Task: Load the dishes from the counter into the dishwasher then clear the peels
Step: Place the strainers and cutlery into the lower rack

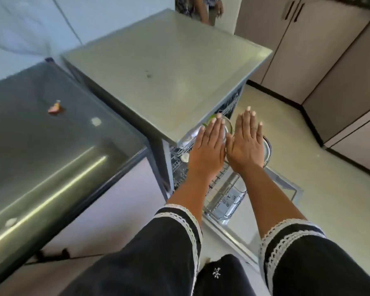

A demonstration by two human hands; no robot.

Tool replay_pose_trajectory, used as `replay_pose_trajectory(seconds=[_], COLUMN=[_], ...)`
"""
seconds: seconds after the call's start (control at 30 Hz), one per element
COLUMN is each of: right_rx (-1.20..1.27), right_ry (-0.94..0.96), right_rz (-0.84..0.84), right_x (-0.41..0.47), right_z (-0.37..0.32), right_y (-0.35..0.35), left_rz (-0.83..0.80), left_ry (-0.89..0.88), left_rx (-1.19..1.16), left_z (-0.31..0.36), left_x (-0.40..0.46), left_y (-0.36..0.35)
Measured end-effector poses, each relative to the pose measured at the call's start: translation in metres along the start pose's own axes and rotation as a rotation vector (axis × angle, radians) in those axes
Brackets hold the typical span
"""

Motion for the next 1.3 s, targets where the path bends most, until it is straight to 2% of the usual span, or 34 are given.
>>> replay_pose_trajectory(seconds=[0.07,0.17,0.3,0.47,0.87,1.03,1.23,1.3], right_rx=[-0.008,-0.013,-0.026,-0.002,0.022,0.037,0.084,0.115], right_ry=[0.046,0.211,0.406,0.622,1.018,1.174,1.263,1.288], right_rz=[0.001,-0.002,-0.056,-0.102,-0.081,-0.153,-0.292,-0.328], right_x=[0.005,0.013,0.016,0.004,-0.076,-0.119,-0.145,-0.144], right_z=[-0.013,-0.05,-0.117,-0.228,-0.509,-0.603,-0.672,-0.691], right_y=[0.032,0.073,0.091,0.098,0.122,0.129,0.13,0.125], left_rz=[-0.005,-0.063,-0.088,-0.058,0.058,0.096,0.112,0.152], left_ry=[0.04,0.173,0.348,0.573,1.015,1.165,1.29,1.337], left_rx=[0.005,0.029,0.104,0.147,0.212,0.158,0.062,-0.075], left_z=[-0.013,-0.055,-0.124,-0.207,-0.422,-0.485,-0.519,-0.529], left_x=[0.009,0.011,-0.015,-0.074,-0.238,-0.302,-0.34,-0.342], left_y=[0.038,0.084,0.122,0.16,0.264,0.296,0.296,0.291])
Point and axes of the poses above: each hand's wrist, its own x-axis towards the middle knuckle, its own y-axis out of the back of the hand, z = x × y, the point moved 5 cm from there along x, towards the middle knuckle, and after that the axes turned 6 degrees about y, right-handed, at the moved point
